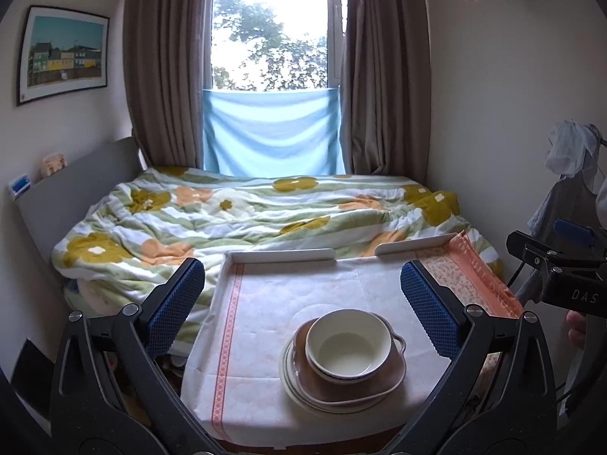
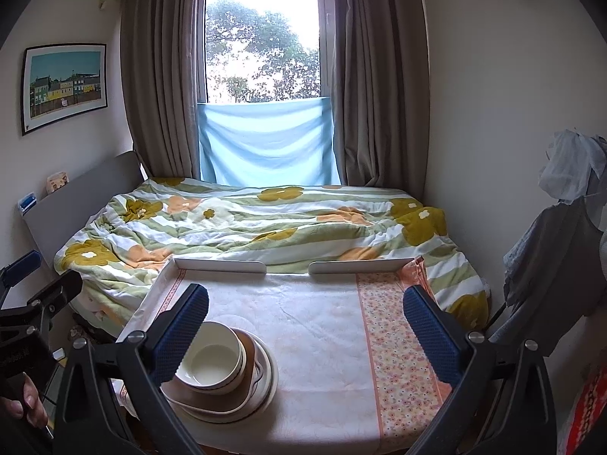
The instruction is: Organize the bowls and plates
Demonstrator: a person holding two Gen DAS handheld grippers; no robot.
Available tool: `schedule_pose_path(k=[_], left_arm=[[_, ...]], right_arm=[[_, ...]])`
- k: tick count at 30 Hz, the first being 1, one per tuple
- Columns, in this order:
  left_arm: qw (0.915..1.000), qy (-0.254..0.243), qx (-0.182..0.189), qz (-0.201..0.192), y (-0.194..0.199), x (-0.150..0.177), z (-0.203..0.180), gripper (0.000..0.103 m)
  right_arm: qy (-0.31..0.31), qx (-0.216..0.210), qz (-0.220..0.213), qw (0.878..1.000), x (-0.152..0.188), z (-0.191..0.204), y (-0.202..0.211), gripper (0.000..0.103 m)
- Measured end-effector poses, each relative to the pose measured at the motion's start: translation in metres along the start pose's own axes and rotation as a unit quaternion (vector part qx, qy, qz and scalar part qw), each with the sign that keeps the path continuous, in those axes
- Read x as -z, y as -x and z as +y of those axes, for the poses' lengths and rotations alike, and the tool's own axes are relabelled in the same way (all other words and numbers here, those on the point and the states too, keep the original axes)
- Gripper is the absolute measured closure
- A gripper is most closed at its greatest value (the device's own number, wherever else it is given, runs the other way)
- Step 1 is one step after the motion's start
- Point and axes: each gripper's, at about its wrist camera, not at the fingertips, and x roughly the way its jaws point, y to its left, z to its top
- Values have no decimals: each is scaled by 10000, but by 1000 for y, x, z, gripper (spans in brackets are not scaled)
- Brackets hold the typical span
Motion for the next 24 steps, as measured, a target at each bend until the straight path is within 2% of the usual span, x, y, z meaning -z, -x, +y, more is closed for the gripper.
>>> schedule_pose_path(k=[24], left_arm=[[10000, -16, -61, -6, 1, 0, -1, 0]], right_arm=[[1, 47, -15, 10000, -2, -4, -3, 1]])
